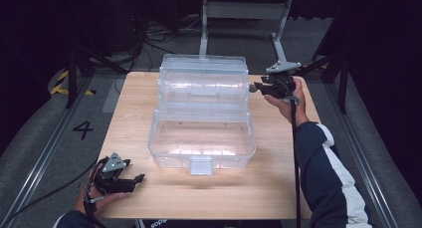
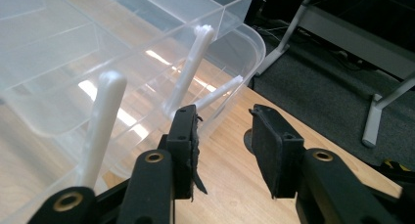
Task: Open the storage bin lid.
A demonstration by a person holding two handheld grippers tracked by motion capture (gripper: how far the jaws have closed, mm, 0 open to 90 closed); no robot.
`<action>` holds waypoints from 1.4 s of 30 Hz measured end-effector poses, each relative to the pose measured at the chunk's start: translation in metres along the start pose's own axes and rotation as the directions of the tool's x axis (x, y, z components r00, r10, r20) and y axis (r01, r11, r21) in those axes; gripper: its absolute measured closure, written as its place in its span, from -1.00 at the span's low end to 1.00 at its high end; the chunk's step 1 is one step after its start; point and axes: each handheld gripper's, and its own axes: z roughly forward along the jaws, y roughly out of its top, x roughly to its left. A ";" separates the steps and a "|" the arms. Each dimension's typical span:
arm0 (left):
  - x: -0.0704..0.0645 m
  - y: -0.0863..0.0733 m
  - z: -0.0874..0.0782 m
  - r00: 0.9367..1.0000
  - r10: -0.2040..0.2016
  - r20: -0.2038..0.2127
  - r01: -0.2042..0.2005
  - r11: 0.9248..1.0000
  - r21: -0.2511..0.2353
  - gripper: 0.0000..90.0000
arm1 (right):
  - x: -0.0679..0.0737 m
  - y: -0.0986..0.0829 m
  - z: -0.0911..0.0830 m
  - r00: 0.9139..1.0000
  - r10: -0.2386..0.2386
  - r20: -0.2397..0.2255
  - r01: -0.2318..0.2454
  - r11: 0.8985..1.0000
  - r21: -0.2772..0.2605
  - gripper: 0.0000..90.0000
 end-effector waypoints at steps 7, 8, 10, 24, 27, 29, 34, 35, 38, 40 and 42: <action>0.000 0.000 0.000 1.000 -0.001 -0.001 0.001 1.000 0.000 -0.48 | 0.002 -0.006 -0.007 1.000 -0.016 -0.008 0.016 1.000 0.017 0.27; 0.000 0.000 0.000 1.000 0.000 -0.001 0.000 1.000 0.000 -0.48 | 0.001 -0.007 -0.009 1.000 -0.001 -0.018 0.001 1.000 0.029 0.21; 0.000 0.000 0.000 1.000 -0.001 -0.001 0.001 1.000 0.000 -0.49 | 0.001 -0.008 -0.011 1.000 -0.006 -0.017 0.007 1.000 0.030 0.21; 0.000 0.000 0.000 1.000 -0.002 -0.002 0.002 1.000 0.001 -0.49 | 0.007 -0.021 -0.029 0.998 -0.047 -0.033 0.049 0.997 0.054 0.04; 0.000 0.000 0.000 1.000 -0.001 -0.002 0.001 1.000 0.000 -0.49 | 0.009 -0.025 -0.032 0.998 -0.055 -0.037 0.058 0.996 0.062 -0.07; 0.000 0.000 0.000 1.000 -0.001 -0.002 0.001 1.000 0.000 -0.48 | 0.010 -0.027 -0.035 0.997 -0.060 -0.045 0.063 0.996 0.068 -0.16; 0.000 0.000 0.000 1.000 -0.002 -0.002 0.002 1.000 0.001 -0.49 | 0.015 -0.031 -0.042 0.996 -0.080 -0.038 0.084 0.991 0.104 -0.24; 0.000 0.000 0.000 1.000 -0.001 -0.003 0.001 1.000 0.003 -0.49 | 0.016 -0.032 -0.044 0.996 -0.081 -0.046 0.085 0.991 0.104 -0.25; 0.000 0.000 0.000 1.000 -0.001 -0.002 0.001 1.000 0.000 -0.49 | 0.018 -0.037 -0.048 0.995 -0.087 -0.051 0.092 0.991 0.100 -0.27; 0.000 0.000 0.000 1.000 -0.002 -0.002 0.002 1.000 0.000 -0.49 | 0.019 -0.041 -0.050 0.994 -0.093 -0.049 0.099 0.989 0.114 -0.31; 0.000 0.000 0.000 1.000 -0.001 -0.002 0.001 1.000 0.001 -0.49 | 0.020 -0.046 -0.052 0.993 -0.110 -0.048 0.116 0.984 0.132 -0.31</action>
